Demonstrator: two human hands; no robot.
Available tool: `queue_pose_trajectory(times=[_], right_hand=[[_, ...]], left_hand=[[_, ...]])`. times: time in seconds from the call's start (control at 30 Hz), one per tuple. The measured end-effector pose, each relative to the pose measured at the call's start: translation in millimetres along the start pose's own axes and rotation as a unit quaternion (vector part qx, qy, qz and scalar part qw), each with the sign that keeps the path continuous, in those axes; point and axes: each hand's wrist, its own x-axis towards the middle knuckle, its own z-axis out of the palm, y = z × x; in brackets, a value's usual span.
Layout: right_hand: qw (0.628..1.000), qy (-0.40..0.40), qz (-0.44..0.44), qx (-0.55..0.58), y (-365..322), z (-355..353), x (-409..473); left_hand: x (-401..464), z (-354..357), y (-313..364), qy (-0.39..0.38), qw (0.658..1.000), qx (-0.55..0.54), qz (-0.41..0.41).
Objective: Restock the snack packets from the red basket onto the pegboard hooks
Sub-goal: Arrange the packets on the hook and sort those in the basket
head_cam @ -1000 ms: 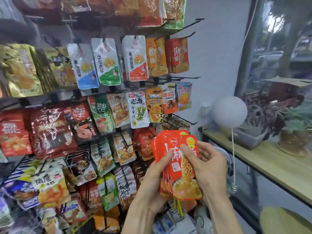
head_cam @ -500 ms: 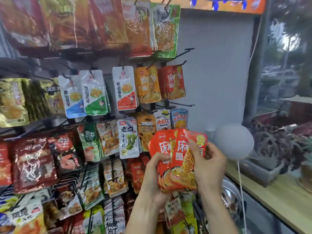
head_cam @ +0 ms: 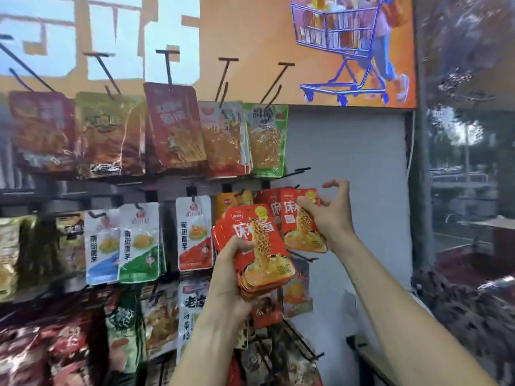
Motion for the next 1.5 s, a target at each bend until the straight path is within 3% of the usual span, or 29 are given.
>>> queue_pose_trajectory(times=[0.13, 0.33, 0.63, 0.73, 0.8, 0.9, 1.0, 1.13, 1.33, 1.5], right_hand=[[0.996, 0.023, -0.032, -0.083, 4.9, 8.6, 20.5], [0.994, 0.044, -0.049, -0.087, 9.1, 9.3, 30.0], [0.966, 0.013, -0.033, -0.255, 21.6, 45.3, 58.1], [0.960, -0.026, -0.014, -0.278, 29.5, 59.0, 60.9], [0.958, -0.010, -0.022, -0.286, 34.6, 56.3, 50.8], [0.984, 0.029, -0.007, -0.177, 34.7, 38.6, 10.7], [0.998, -0.047, 0.034, -0.009, 19.3, 31.1, -46.4], [0.996, -0.071, 0.043, -0.022, 10.0, 34.9, -68.0], [0.993, -0.064, 0.080, 0.065, 13.5, 22.2, -65.5], [0.997, 0.031, 0.029, 0.057, 19.5, 5.0, -42.8]], left_hand=[[5.0, -0.2, 5.5, 0.006, 1.000, -0.009, 0.020], [8.0, -4.7, 10.9, 0.003, 1.000, -0.009, 0.023], [12.0, -2.1, 15.5, 0.000, 1.000, 0.007, 0.021], [17.5, -4.2, 14.8, 0.001, 1.000, 0.013, 0.021], [20.1, -6.3, 14.5, -0.002, 1.000, 0.017, 0.021], [20.1, -7.8, 12.3, -0.006, 1.000, 0.022, 0.019], [20.1, -8.0, 10.0, -0.010, 0.999, 0.034, 0.007], [21.1, -6.2, 5.0, -0.009, 0.998, 0.054, -0.004], [20.9, -9.2, 1.7, -0.009, 0.999, 0.045, -0.002], [23.8, -8.2, 1.3, 0.000, 0.999, 0.033, -0.006]])
